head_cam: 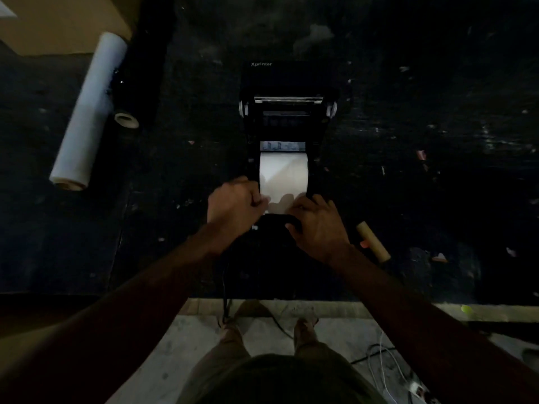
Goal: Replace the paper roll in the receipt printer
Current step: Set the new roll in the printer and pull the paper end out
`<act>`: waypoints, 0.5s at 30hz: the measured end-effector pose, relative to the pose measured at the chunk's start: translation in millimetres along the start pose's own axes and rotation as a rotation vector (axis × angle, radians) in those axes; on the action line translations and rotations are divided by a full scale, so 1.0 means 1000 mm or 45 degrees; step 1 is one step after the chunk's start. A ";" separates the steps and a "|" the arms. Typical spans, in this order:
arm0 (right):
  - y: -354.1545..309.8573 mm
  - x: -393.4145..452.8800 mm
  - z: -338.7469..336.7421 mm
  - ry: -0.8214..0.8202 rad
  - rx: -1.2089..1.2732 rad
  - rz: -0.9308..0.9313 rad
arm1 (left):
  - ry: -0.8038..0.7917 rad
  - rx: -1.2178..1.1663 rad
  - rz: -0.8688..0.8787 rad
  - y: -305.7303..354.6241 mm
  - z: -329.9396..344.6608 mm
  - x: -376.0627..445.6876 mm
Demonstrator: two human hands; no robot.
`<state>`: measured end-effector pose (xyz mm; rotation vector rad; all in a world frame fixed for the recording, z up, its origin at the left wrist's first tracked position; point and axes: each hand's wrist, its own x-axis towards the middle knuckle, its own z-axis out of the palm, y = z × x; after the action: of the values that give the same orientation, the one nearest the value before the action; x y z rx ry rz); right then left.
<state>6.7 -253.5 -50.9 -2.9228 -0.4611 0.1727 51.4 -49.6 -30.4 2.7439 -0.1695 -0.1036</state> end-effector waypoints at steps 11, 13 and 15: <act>-0.003 0.001 -0.002 0.033 0.038 0.017 | -0.073 0.106 0.401 0.001 0.018 -0.034; -0.003 0.001 -0.001 0.062 0.103 0.038 | -0.085 0.084 0.436 0.000 0.016 -0.032; -0.004 0.000 0.000 0.084 0.159 0.035 | -0.127 0.054 0.435 0.000 0.013 -0.029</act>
<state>6.0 -250.0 -50.2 -2.8039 -0.3861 0.1039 21.2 -50.5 -41.1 2.7071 -0.6700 -0.1440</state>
